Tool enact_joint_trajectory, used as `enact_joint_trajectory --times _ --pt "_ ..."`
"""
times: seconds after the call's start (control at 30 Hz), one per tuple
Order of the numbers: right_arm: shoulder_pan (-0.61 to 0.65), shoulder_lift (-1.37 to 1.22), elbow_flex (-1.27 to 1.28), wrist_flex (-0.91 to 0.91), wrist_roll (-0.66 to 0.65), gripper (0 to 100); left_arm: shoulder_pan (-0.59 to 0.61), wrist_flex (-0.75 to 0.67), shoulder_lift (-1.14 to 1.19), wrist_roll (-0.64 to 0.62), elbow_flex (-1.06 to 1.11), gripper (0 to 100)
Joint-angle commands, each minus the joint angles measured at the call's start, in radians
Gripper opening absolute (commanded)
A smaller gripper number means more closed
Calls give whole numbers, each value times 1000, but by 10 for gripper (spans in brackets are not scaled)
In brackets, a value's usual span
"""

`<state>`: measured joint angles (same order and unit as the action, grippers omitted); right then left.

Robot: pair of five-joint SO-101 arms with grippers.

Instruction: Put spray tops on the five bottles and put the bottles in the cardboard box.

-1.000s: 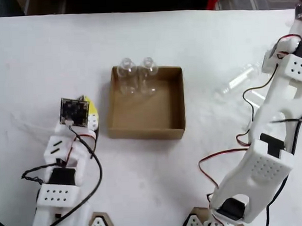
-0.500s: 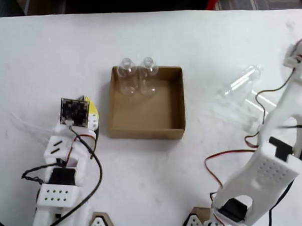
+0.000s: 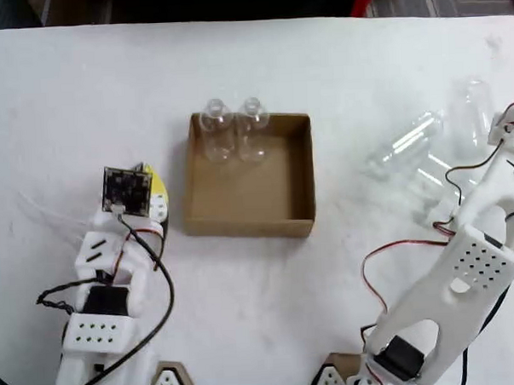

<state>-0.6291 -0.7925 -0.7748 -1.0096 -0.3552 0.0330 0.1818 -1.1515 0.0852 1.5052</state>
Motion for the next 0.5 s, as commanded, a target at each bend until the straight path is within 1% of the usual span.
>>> enact_joint_trajectory --times 0.0,0.1,0.2,0.33,0.47 --pt "41 25 -44 22 -12 294 -13 -23 -12 11 -3 24" --pt "82 25 -44 33 -18 279 -13 -23 -12 11 -3 24" --pt "116 15 -41 82 -14 279 -13 -23 -12 11 -3 24" --pt "127 -15 -44 117 -12 279 -10 -23 -12 11 -3 24" --pt "130 -96 -49 206 -18 269 -15 -23 -12 11 -3 24"
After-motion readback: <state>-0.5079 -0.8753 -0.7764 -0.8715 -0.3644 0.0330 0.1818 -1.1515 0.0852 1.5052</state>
